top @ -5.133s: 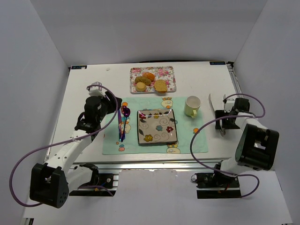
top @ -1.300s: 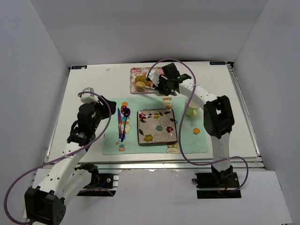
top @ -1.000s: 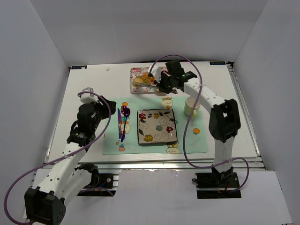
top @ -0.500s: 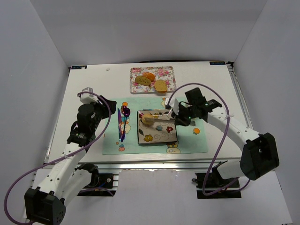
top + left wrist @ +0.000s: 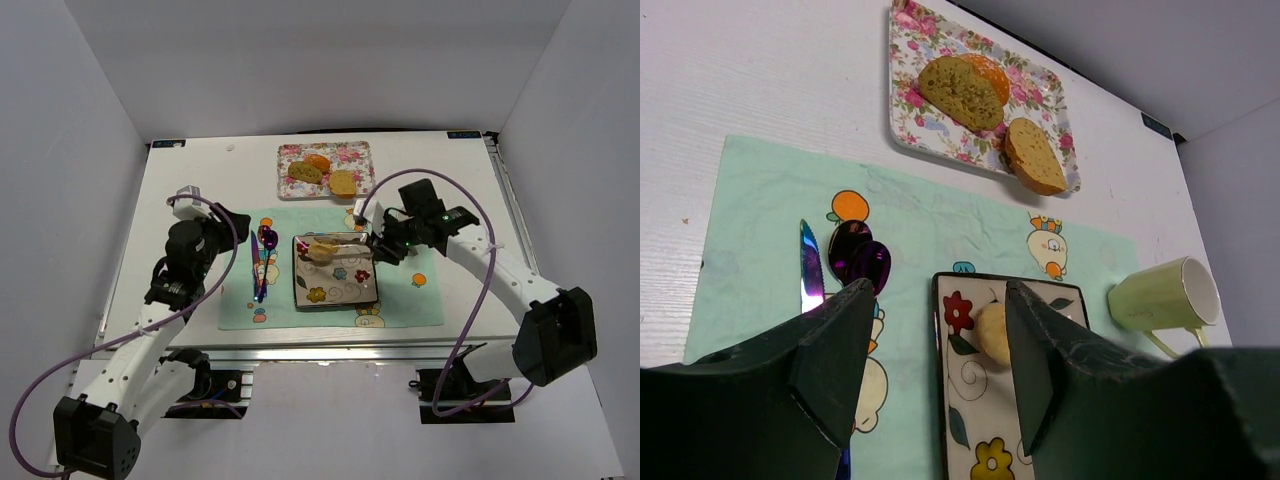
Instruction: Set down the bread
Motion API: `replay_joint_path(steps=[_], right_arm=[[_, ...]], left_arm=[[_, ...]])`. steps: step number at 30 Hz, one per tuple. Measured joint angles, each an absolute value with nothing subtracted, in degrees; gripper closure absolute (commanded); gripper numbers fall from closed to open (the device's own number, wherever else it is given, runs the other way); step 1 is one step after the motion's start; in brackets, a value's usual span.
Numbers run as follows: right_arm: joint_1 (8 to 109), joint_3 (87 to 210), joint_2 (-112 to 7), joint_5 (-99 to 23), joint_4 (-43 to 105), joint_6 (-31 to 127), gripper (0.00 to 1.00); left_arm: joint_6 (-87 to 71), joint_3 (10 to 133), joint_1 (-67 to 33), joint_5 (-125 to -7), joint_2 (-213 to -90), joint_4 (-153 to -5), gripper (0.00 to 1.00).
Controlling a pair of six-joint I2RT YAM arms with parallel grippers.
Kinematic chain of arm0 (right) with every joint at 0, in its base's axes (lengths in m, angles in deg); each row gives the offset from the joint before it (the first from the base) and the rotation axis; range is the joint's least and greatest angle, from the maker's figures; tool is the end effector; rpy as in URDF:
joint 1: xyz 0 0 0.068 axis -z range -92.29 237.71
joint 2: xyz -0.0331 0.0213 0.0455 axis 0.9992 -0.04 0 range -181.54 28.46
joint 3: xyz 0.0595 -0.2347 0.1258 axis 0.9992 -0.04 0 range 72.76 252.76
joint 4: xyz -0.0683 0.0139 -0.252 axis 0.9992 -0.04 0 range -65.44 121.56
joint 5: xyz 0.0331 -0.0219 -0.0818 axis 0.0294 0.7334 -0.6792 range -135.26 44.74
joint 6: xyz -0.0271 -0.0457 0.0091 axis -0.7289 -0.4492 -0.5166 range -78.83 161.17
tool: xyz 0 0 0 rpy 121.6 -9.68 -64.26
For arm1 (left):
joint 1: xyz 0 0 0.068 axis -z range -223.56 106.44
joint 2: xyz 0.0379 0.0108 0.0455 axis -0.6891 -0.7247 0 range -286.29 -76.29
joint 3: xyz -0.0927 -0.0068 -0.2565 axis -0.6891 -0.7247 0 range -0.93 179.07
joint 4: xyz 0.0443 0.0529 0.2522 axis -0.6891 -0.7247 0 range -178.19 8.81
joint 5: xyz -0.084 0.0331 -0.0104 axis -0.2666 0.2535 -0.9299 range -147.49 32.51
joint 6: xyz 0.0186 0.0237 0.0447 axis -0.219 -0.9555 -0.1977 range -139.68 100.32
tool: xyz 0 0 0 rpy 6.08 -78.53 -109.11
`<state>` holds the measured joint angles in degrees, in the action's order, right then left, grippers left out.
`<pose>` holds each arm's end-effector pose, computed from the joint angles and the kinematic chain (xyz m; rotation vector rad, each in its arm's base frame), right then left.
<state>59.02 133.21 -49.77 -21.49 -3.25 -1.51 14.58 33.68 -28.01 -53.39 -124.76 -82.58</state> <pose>0.2409 0.1481 0.2696 -1.5504 1.8637 0.4056 0.1960 -0.0518 0.2818 -0.3545 1.8369 -0.5409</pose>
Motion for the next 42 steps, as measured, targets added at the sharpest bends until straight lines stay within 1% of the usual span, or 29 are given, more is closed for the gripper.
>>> replay_joint_path(steps=[7, 12, 18, 21, 31, 42], right_arm=[[61.1, 141.1, -51.3, -21.9, -1.5, -1.1, 0.57], [61.9, 147.8, -59.5, -24.9, 1.7, -1.1, 0.58], [62.1, 153.5, -70.1, -32.7, 5.1, -3.0, 0.58], [62.2, 154.7, -73.1, -35.5, 6.0, -4.3, 0.57], [62.2, 154.7, -73.6, -39.3, 8.6, -6.3, 0.57], [62.3, 153.0, -69.3, -37.8, 10.1, -6.9, 0.59]], left_arm=[[14.8, 33.3, -28.0, -53.4, -124.1, -82.5, 0.35], [14.8, 33.3, -28.0, -53.4, -124.2, -82.5, 0.35], [14.8, 33.3, -28.0, -53.4, -124.2, -82.4, 0.35], [14.8, 33.3, -28.0, -53.4, -124.2, -82.5, 0.35], [14.9, 33.2, -28.0, -53.4, -124.2, -82.4, 0.35], [14.9, 33.2, -28.0, -53.5, -124.5, -81.3, 0.35]])
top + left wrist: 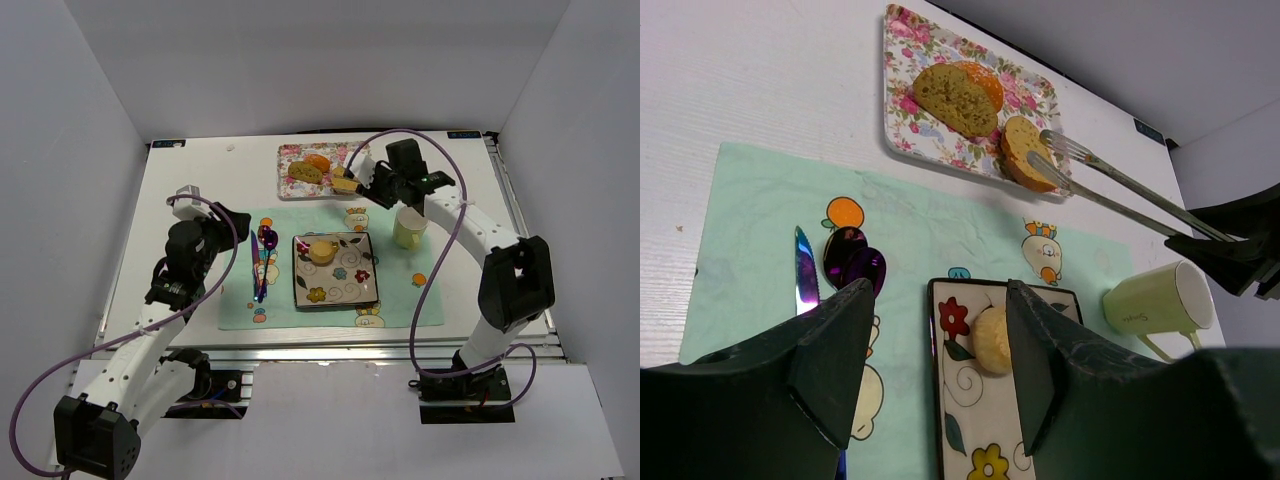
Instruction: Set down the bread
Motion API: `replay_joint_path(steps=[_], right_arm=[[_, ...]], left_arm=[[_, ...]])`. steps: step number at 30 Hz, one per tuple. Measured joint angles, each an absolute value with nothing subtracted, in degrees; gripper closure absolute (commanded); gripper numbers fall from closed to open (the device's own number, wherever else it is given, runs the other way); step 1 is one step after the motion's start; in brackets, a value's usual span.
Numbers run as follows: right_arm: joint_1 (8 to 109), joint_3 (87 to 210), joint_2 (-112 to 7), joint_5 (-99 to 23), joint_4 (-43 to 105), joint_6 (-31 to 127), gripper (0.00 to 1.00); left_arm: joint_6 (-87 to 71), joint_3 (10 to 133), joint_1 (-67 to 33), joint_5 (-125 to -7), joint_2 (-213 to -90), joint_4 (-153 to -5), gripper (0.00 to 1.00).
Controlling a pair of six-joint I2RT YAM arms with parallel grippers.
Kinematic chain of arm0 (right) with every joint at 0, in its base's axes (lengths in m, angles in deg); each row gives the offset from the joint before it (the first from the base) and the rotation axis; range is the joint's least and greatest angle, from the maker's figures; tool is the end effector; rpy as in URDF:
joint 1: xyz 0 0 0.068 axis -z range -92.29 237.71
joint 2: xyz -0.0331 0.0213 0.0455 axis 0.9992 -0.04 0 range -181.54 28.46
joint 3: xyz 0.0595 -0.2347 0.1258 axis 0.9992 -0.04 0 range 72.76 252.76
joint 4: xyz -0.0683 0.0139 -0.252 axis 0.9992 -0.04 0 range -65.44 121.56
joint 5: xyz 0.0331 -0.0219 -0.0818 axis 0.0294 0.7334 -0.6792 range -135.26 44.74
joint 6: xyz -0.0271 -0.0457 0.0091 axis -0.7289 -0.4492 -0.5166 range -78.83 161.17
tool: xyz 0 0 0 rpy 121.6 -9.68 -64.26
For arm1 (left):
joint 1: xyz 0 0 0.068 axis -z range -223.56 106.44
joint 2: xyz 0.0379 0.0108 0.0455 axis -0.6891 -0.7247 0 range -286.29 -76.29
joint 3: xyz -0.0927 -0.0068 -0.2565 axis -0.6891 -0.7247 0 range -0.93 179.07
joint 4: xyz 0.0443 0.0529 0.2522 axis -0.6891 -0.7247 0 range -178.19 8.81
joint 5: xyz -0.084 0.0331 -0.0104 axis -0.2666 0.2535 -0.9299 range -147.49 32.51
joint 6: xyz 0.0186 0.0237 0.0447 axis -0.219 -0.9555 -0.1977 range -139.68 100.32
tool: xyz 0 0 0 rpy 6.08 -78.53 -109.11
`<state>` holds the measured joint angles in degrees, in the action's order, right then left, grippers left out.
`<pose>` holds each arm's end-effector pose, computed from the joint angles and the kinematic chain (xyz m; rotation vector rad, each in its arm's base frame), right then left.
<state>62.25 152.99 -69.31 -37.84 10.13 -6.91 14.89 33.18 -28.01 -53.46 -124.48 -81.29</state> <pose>0.3523 0.1727 0.2897 -1.3988 1.7561 -0.0672 0.1956 -0.0517 0.2820 -0.3561 1.8184 -0.5520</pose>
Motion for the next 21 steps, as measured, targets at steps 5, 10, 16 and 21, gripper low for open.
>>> replay_joint_path(steps=[5, 10, 16, 21], right_arm=[[62.9, 152.9, -68.9, -38.1, 11.3, -6.8, 0.57], [63.3, 152.9, -69.6, -38.8, 11.5, -6.6, 0.56], [63.3, 152.9, -72.2, -38.8, 11.4, -5.7, 0.56], [63.3, 152.9, -73.9, -38.9, 11.1, -5.5, 0.56]], left_arm=[[14.9, 33.2, -28.0, -53.5, -124.5, -81.0, 0.35], [14.9, 33.2, -28.0, -53.5, -124.5, -80.7, 0.35], [14.9, 33.2, -28.0, -53.5, -124.5, -80.7, 0.35], [14.9, 33.2, -28.0, -53.5, -124.4, -80.7, 0.35]])
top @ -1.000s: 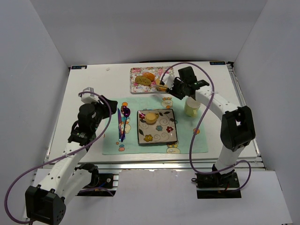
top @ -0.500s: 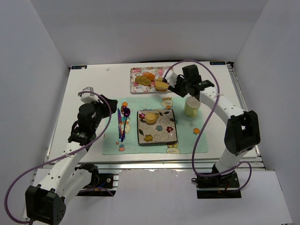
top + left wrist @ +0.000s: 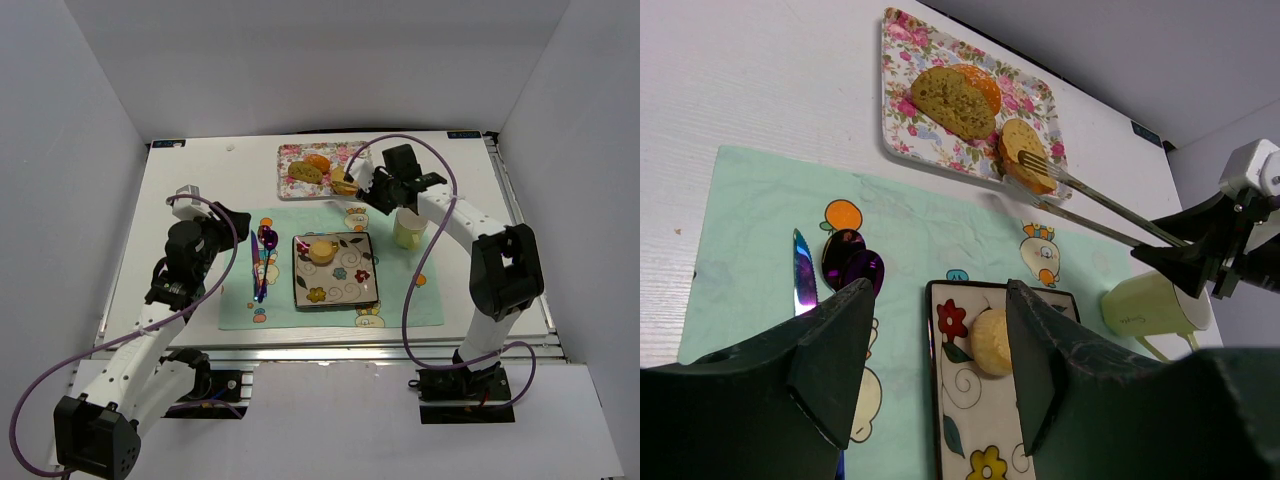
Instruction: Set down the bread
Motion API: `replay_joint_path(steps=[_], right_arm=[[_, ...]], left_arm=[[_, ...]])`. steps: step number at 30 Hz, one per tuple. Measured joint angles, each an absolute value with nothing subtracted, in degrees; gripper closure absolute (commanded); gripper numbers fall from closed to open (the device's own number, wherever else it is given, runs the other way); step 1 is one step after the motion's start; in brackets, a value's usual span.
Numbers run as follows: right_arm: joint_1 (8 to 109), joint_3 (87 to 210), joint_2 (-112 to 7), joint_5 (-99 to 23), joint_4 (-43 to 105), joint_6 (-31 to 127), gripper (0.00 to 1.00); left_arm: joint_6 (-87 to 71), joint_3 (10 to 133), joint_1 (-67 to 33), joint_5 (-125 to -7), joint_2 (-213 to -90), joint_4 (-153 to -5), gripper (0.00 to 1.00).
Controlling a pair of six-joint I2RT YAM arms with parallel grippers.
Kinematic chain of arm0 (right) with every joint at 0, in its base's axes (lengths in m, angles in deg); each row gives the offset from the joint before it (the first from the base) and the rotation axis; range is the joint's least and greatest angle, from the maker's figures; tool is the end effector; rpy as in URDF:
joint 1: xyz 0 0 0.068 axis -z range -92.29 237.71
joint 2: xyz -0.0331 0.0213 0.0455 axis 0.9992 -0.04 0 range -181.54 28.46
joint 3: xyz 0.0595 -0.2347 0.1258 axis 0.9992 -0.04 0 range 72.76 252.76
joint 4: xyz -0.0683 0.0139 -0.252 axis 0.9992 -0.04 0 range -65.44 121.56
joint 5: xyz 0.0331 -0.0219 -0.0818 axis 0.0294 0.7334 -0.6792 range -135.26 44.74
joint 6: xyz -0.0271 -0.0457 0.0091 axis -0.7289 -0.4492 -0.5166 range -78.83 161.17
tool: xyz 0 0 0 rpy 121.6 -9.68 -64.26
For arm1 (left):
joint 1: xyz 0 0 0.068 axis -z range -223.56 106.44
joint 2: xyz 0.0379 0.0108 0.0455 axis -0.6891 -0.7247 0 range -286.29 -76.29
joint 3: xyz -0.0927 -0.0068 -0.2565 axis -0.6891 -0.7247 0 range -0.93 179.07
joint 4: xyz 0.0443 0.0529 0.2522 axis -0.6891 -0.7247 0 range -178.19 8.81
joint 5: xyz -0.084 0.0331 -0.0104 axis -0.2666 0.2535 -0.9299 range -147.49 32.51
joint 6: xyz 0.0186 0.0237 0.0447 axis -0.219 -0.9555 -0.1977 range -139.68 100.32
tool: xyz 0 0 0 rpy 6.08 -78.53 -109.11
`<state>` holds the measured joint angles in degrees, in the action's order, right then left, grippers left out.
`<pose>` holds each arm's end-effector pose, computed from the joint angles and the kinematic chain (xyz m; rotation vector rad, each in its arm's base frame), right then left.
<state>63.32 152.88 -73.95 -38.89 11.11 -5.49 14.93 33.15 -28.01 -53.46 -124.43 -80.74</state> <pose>0.3686 0.1713 0.2597 -1.3888 1.8486 -0.0689 0.1957 -0.0517 0.2830 -0.3554 1.8085 -0.5558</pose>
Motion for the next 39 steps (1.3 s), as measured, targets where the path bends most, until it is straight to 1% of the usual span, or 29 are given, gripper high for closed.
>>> replay_joint_path(steps=[3, 6, 9, 12, 13, 16, 19, 22, 24, 29, 34, 39], right_arm=[[63.3, 152.9, -74.1, -39.3, 11.1, -5.4, 0.56], [63.3, 153.0, -74.1, -40.0, 11.2, -5.2, 0.59], [63.3, 153.0, -74.1, -40.9, 11.5, -5.2, 0.64], [63.3, 153.0, -74.1, -41.8, 12.1, -5.6, 0.75], [63.3, 153.0, -74.1, -42.2, 12.3, -5.8, 0.84], [63.3, 152.9, -74.1, -42.4, 12.3, -5.8, 0.94], [63.3, 152.4, -73.7, -41.8, 12.3, -5.7, 0.98], [63.5, 150.8, -70.8, -39.5, 11.7, -5.3, 1.0], [63.7, 149.0, -66.4, -37.4, 10.9, -4.8, 1.0], [63.8, 140.8, -49.1, -30.5, 8.7, -4.3, 1.0], [63.7, 129.2, -33.5, -24.8, 3.4, -4.3, 0.96], [63.7, 119.1, -26.7, -24.3, -4.1, -3.9, 0.92]], left_arm=[[15.1, 33.2, -28.0, -53.5, -124.4, -80.7, 0.35], [15.3, 33.2, -28.0, -53.5, -124.4, -80.7, 0.35], [15.3, 33.2, -28.0, -53.5, -124.4, -80.7, 0.35], [15.3, 33.2, -28.0, -53.5, -124.4, -80.7, 0.35], [15.3, 33.2, -28.0, -53.5, -124.4, -80.7, 0.35], [15.3, 33.2, -28.0, -53.5, -124.5, -80.6, 0.35], [15.3, 33.2, -28.0, -53.5, -124.5, -80.6, 0.35], [15.3, 33.2, -28.0, -53.5, -124.5, -80.6, 0.35], [15.3, 33.2, -28.0, -53.5, -124.5, -80.6, 0.35], [15.3, 33.2, -28.0, -53.6, -124.5, -79.8, 0.35], [15.3, 33.2, -28.0, -53.9, -124.8, -79.3, 0.35], [15.5, 33.2, -28.0, -54.6, -126.1, -78.4, 0.35]])
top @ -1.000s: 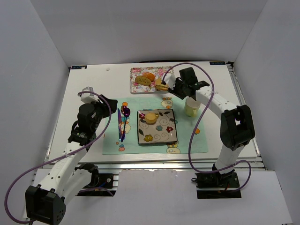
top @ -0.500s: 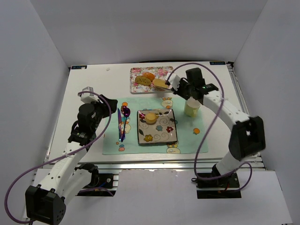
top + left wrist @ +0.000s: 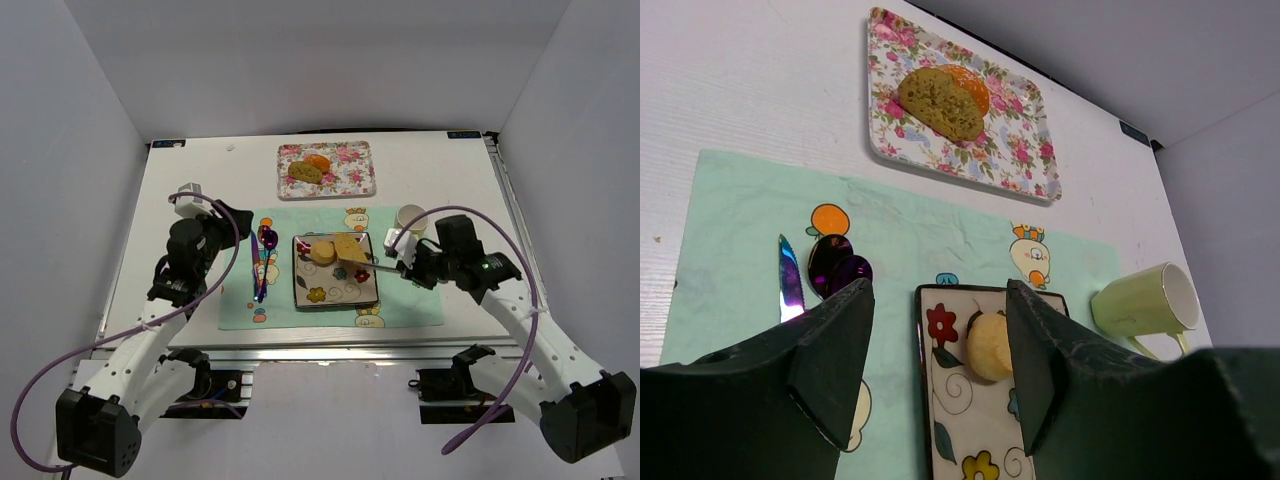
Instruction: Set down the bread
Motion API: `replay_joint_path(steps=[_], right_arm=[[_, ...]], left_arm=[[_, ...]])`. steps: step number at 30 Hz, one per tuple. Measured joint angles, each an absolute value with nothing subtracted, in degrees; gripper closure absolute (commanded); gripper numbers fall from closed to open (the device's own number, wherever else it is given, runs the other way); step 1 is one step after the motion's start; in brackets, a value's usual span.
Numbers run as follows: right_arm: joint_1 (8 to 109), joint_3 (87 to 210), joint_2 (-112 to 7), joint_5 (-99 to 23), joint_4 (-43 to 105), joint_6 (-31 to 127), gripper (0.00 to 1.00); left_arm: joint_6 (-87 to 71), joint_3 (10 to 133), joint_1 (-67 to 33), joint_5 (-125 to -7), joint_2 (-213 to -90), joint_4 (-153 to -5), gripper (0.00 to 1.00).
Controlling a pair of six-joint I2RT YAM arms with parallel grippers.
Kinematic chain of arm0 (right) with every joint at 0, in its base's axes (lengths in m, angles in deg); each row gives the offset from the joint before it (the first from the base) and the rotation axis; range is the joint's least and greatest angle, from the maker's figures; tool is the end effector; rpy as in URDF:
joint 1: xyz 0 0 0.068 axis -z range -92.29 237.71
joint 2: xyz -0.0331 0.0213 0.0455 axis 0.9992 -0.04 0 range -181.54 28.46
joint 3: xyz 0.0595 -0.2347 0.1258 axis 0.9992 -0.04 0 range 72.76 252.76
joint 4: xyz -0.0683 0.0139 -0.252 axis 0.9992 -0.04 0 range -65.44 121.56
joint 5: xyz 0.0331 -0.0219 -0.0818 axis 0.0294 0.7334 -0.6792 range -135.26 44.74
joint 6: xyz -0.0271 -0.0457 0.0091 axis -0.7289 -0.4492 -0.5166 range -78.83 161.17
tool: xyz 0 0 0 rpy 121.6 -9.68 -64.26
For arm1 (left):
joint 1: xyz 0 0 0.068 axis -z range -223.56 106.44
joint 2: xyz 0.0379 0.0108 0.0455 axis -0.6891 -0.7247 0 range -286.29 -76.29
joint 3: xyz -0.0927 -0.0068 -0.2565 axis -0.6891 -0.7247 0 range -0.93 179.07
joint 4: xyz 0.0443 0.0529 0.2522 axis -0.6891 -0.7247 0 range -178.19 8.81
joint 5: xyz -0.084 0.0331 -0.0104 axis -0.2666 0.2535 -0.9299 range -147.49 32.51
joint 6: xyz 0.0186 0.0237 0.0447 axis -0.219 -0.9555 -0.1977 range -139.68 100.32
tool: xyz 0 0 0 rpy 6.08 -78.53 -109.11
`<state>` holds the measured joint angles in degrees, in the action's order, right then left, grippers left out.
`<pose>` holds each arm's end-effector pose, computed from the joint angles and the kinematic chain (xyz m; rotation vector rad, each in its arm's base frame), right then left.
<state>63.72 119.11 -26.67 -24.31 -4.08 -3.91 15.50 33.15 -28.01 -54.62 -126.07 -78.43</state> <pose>0.1747 0.0916 0.2769 -1.4434 1.7841 0.2401 0.2012 -0.0540 0.2820 -0.3489 1.8016 -0.5843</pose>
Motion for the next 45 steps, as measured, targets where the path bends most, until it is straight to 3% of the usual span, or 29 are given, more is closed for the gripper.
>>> replay_joint_path(steps=[3, 4, 7, 12, 18, 21, 22, 26, 30, 33, 34, 36, 37, 42, 43, 45], right_arm=[[63.7, 116.9, -25.3, -24.4, -6.5, -3.2, 0.79], [63.7, 116.8, -25.2, -24.3, -6.8, -3.0, 0.67], [63.7, 116.8, -25.0, -24.1, -7.2, -2.5, 0.55], [63.7, 118.0, -23.7, -22.2, -8.5, -2.6, 0.54], [63.7, 124.1, -23.4, -19.9, -8.2, 0.1, 0.62], [63.8, 126.1, -23.7, -20.3, -5.3, 3.4, 0.88], [64.2, 126.7, -24.2, -21.0, -3.9, 5.3, 1.0], [72.7, 129.8, -29.4, -22.1, 1.8, 13.8, 1.0], [88.2, 133.2, -37.4, -22.2, 7.7, 23.0, 1.0], [96.3, 132.9, -42.4, -25.0, 12.7, 27.7, 0.86], [97.6, 132.2, -43.7, -26.0, 14.2, 28.5, 0.71], [99.4, 130.1, -46.6, -27.4, 17.0, 29.4, 0.55], [99.8, 128.7, -48.1, -28.0, 18.3, 29.7, 0.46], [100.5, 120.2, -55.0, -30.6, 23.2, 29.7, 0.42], [100.6, 118.8, -55.7, -30.9, 23.6, 29.7, 0.35], [100.8, 116.7, -56.0, -31.1, 24.8, 29.7, 0.34]], left_arm=[[15.6, 33.2, -28.0, -55.2, -127.1, -77.8, 0.35], [15.6, 33.2, -28.0, -55.4, -127.3, -77.7, 0.35], [15.5, 33.2, -28.0, -55.6, -127.9, -77.7, 0.35], [15.6, 33.2, -28.0, -55.6, -128.0, -77.7, 0.35], [16.0, 33.2, -28.0, -55.6, -127.7, -77.7, 0.35], [16.0, 33.2, -28.0, -55.9, -127.5, -77.6, 0.39], [16.0, 33.2, -28.0, -56.1, -127.5, -77.4, 0.48], [16.4, 33.2, -28.0, -57.9, -127.8, -76.2, 0.75], [16.4, 33.2, -28.0, -60.9, -129.4, -74.3, 0.82], [16.5, 33.2, -28.0, -63.0, -131.2, -73.3, 0.72], [16.5, 33.2, -28.0, -63.4, -131.7, -73.1, 0.66], [16.8, 33.2, -28.0, -64.3, -132.6, -73.0, 0.49], [16.7, 33.2, -28.0, -64.6, -133.0, -73.0, 0.47], [16.7, 33.2, -28.0, -66.1, -134.9, -73.2, 0.43], [16.5, 33.2, -28.0, -66.3, -135.3, -73.4, 0.42], [16.3, 33.4, -27.9, -66.7, -136.1, -73.7, 0.42]])
